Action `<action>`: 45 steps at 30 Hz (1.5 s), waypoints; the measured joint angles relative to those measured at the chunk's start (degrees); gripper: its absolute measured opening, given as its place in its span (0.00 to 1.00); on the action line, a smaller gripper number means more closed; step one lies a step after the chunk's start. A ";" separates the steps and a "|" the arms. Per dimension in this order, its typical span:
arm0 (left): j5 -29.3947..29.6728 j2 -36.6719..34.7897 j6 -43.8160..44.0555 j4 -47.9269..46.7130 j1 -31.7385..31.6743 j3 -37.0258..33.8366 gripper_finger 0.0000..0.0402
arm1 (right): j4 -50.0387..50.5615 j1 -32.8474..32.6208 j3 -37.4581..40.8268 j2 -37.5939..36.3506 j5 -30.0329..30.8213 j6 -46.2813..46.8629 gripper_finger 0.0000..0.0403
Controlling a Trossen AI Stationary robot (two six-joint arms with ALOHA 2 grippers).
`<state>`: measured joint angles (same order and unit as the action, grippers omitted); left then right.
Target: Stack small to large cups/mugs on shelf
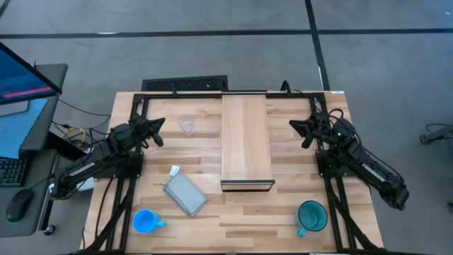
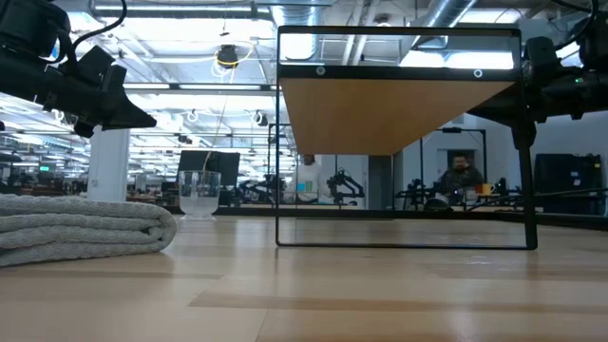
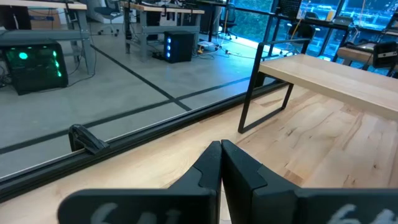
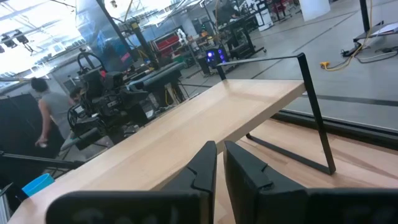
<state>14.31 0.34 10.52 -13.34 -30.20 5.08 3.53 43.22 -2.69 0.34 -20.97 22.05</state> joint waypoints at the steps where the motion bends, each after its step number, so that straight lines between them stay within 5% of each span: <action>1: 0.00 0.00 0.00 0.00 0.00 0.00 0.00 | 0.00 0.00 0.00 0.01 0.00 0.02 0.13; 27: 0.02 0.02 0.00 -0.02 -0.02 0.00 0.00 | 0.00 -0.43 -0.01 0.02 -0.02 -0.01 0.15; 45: 0.01 0.01 0.00 -0.01 0.00 -0.02 0.00 | -0.04 -2.05 -0.01 0.02 0.02 0.47 0.56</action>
<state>14.31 0.35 10.52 -13.36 -30.20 5.06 3.49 41.17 -2.70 0.36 -20.95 22.52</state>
